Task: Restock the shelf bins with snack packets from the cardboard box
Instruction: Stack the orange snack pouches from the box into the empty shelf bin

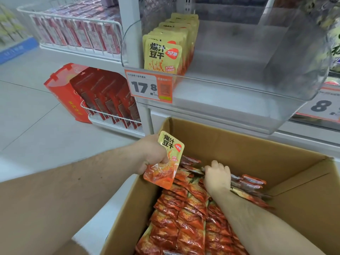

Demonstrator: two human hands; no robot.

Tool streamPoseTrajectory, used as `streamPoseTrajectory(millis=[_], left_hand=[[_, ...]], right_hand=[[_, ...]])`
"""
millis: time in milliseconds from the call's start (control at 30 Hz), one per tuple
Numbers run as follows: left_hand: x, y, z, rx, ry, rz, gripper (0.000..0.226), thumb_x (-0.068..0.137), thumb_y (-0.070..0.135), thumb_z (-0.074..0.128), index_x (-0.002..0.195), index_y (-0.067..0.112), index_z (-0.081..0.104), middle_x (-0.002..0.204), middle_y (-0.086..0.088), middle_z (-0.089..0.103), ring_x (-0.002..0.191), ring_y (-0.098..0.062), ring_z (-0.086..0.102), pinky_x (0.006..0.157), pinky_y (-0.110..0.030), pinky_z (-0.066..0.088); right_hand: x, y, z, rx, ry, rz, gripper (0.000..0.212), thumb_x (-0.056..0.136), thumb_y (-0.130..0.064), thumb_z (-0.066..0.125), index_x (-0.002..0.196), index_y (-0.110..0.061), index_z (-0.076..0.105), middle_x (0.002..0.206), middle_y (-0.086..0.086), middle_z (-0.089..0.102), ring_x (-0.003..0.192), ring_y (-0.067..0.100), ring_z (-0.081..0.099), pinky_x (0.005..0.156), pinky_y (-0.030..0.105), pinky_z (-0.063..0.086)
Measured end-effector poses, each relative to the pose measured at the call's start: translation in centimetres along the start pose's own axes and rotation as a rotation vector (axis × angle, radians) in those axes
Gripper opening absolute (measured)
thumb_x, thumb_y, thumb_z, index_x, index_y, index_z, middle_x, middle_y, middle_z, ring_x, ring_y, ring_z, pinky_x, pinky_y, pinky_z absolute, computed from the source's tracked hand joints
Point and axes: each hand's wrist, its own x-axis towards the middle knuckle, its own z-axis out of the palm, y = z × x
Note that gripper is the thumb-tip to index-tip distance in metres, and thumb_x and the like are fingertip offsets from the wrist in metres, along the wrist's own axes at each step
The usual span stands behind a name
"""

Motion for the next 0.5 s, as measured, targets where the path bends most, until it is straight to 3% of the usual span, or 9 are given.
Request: streamPoseTrajectory(millis=[100, 167, 233, 367, 500], left_hand=[[0.2, -0.3, -0.3, -0.006, -0.026, -0.011, 0.042, 0.083, -0.017, 0.057, 0.112, 0.012, 0.062, 0.11, -0.011, 0.071, 0.106, -0.032, 0.063, 0.093, -0.046, 0.053], [0.2, -0.3, -0.4, -0.009, -0.05, -0.008, 0.041, 0.084, -0.017, 0.055, 0.111, 0.013, 0.061, 0.115, -0.012, 0.069, 0.11, -0.034, 0.061, 0.098, -0.05, 0.05], [-0.1, 0.0, -0.5, 0.003, -0.085, 0.016, 0.043, 0.085, -0.016, 0.053, 0.114, 0.014, 0.06, 0.121, -0.012, 0.066, 0.116, -0.035, 0.057, 0.103, -0.052, 0.047], [-1.2, 1.1, -0.3, -0.066, -0.167, 0.063, 0.053, 0.089, -0.017, 0.047, 0.13, 0.015, 0.054, 0.126, -0.012, 0.064, 0.118, -0.035, 0.056, 0.102, -0.051, 0.047], [-2.7, 2.1, -0.9, -0.231, -0.19, 0.105, 0.046, 0.09, -0.019, 0.042, 0.124, 0.008, 0.056, 0.121, -0.023, 0.065, 0.105, -0.036, 0.062, 0.086, -0.042, 0.05]], right_hand=[[-0.3, 1.0, -0.9, 0.049, 0.103, -0.036, 0.011, 0.078, -0.018, 0.063, 0.086, -0.016, 0.07, 0.09, 0.006, 0.062, 0.087, 0.03, 0.058, 0.075, 0.04, 0.041], [-1.0, 2.2, -2.4, 0.146, 0.246, -0.121, 0.01, 0.077, -0.02, 0.055, 0.075, -0.013, 0.062, 0.077, 0.006, 0.059, 0.071, 0.032, 0.058, 0.067, 0.039, 0.041], [-2.2, 3.7, -4.9, 0.251, 0.387, -0.261, 0.014, 0.078, -0.019, 0.044, 0.079, -0.013, 0.057, 0.078, 0.004, 0.061, 0.064, 0.03, 0.059, 0.064, 0.037, 0.04], [-5.2, 5.4, -12.3, 0.429, 0.609, -0.416, 0.016, 0.078, -0.017, 0.048, 0.093, -0.017, 0.048, 0.094, 0.005, 0.074, 0.078, 0.022, 0.071, 0.064, 0.029, 0.055], [-8.1, 6.2, -18.7, 0.404, 0.748, -0.586, 0.005, 0.09, -0.017, 0.045, 0.092, -0.02, 0.048, 0.109, 0.005, 0.073, 0.093, 0.015, 0.067, 0.074, 0.025, 0.048]])
